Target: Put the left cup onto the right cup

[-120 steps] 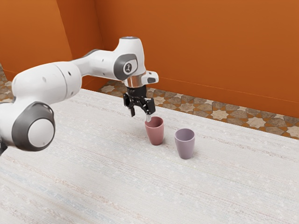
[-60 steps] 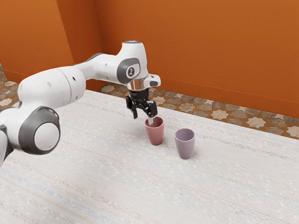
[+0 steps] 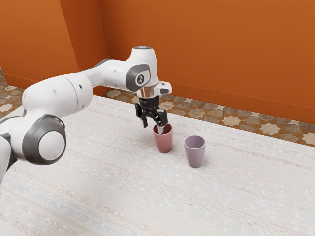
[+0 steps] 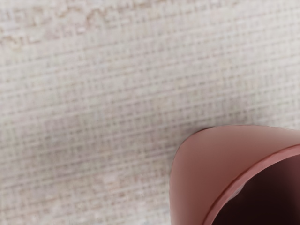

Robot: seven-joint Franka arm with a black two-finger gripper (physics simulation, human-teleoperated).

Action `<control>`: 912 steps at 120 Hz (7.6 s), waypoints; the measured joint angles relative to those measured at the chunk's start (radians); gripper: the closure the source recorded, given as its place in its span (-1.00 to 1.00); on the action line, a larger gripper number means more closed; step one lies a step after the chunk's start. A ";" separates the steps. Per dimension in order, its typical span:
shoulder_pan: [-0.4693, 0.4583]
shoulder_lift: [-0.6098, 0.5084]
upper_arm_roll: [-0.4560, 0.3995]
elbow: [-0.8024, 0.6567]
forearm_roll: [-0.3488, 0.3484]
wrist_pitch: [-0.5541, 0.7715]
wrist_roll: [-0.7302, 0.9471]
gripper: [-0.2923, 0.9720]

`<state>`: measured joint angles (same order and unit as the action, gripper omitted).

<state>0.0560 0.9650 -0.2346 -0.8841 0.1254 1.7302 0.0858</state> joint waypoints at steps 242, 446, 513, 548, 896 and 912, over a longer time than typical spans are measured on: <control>-0.028 -0.235 -0.002 -0.156 -0.014 -0.017 -0.129 0.70; -0.308 -0.264 0.069 -0.074 0.051 -0.094 -0.177 0.70; -0.309 -0.245 0.069 -0.069 0.099 -0.085 -0.189 0.70; -0.307 -0.232 0.065 -0.056 0.117 -0.082 -0.193 0.70; -0.299 -0.444 0.054 -0.245 0.066 -0.097 -0.196 -0.53; -0.288 -0.513 0.057 -0.329 0.060 -0.097 -0.196 -0.54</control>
<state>-0.2318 0.4519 -0.1774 -1.2126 0.1853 1.6328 -0.1103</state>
